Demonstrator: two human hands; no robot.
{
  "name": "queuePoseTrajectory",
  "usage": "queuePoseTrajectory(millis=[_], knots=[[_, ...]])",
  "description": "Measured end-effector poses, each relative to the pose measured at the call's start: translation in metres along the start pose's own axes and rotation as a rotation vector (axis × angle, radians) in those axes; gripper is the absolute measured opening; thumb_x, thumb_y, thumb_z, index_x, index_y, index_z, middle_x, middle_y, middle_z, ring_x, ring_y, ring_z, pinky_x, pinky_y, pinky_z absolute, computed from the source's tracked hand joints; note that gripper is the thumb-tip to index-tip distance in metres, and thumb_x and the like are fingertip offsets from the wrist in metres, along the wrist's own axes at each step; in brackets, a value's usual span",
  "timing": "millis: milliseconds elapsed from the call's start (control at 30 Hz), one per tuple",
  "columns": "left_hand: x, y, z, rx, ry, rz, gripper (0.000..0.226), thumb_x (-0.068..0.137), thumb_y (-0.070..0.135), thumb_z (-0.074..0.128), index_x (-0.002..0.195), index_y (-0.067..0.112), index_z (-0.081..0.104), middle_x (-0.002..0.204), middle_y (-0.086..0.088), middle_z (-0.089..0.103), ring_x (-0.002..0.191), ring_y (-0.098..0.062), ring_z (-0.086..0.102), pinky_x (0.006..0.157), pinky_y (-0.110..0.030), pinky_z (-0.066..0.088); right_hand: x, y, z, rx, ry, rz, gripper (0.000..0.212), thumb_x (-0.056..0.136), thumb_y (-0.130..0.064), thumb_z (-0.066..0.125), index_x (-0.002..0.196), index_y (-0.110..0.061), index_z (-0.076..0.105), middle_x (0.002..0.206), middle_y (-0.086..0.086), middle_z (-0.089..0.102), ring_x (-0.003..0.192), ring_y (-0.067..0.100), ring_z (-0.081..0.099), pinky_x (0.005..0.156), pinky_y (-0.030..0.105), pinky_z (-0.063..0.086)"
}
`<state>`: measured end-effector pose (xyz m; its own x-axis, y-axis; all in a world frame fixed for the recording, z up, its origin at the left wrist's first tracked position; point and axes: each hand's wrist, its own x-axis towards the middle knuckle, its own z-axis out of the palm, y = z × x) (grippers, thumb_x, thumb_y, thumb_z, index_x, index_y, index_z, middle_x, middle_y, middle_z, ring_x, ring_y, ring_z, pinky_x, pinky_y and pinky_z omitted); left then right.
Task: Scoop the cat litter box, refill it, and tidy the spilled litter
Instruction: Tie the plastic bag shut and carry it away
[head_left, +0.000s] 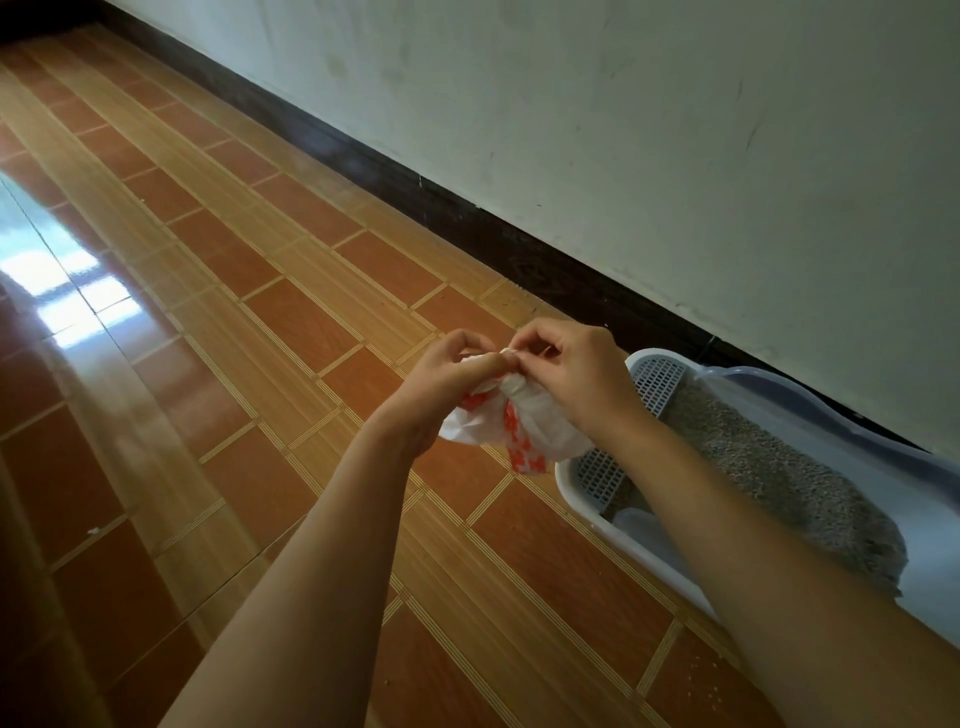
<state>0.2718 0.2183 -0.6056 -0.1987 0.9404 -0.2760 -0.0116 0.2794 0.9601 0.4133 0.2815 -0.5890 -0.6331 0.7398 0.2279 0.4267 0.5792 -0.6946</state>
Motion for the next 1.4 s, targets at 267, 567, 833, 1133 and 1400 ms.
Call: queuePoseTrajectory(millis=[267, 567, 833, 1133, 1400], knots=[[0.000, -0.003, 0.004, 0.196, -0.153, -0.127, 0.019, 0.079, 0.028, 0.067, 0.088, 0.011, 0.066, 0.081, -0.006, 0.069, 0.075, -0.019, 0.066, 0.070, -0.029, 0.054, -0.006, 0.009, 0.002, -0.099, 0.086, -0.049, 0.009, 0.085, -0.012, 0.065, 0.092, -0.008, 0.069, 0.088, 0.006, 0.068, 0.083, 0.017, 0.060, 0.071, 0.033, 0.055], [0.000, -0.018, 0.007, 0.159, -0.182, -0.201, 0.048, 0.073, 0.034, 0.072, 0.107, 0.002, 0.059, 0.084, -0.005, 0.066, 0.073, -0.015, 0.065, 0.067, -0.028, 0.053, 0.004, 0.011, -0.008, -0.141, 0.181, -0.019, 0.013, 0.086, -0.011, 0.063, 0.096, -0.005, 0.069, 0.092, 0.008, 0.069, 0.078, 0.007, 0.054, 0.065, 0.009, 0.042], [-0.004, -0.030, 0.007, 0.160, -0.182, -0.231, 0.037, 0.078, 0.030, 0.071, 0.103, 0.004, 0.062, 0.085, -0.007, 0.069, 0.077, -0.021, 0.068, 0.069, -0.031, 0.057, -0.001, 0.014, -0.003, -0.105, 0.214, 0.031, 0.014, 0.086, -0.013, 0.063, 0.097, -0.007, 0.070, 0.091, 0.005, 0.070, 0.076, 0.005, 0.056, 0.064, 0.010, 0.044], [-0.009, -0.025, -0.017, 0.273, -0.328, -0.193, 0.058, 0.068, 0.052, 0.074, 0.116, 0.026, 0.056, 0.108, -0.003, 0.069, 0.096, -0.021, 0.069, 0.087, -0.042, 0.055, 0.006, 0.006, -0.016, 0.008, 0.100, 0.100, 0.011, 0.086, -0.018, 0.064, 0.097, -0.015, 0.068, 0.085, -0.011, 0.061, 0.075, 0.002, 0.057, 0.066, 0.014, 0.051], [-0.016, -0.020, -0.028, 0.221, -0.304, -0.161, 0.048, 0.068, 0.032, 0.076, 0.112, 0.023, 0.058, 0.103, 0.000, 0.070, 0.093, -0.018, 0.069, 0.079, -0.033, 0.057, 0.008, 0.011, -0.017, 0.112, 0.128, 0.184, 0.009, 0.086, -0.020, 0.065, 0.095, -0.018, 0.067, 0.086, -0.010, 0.063, 0.076, 0.001, 0.059, 0.065, 0.012, 0.048]])
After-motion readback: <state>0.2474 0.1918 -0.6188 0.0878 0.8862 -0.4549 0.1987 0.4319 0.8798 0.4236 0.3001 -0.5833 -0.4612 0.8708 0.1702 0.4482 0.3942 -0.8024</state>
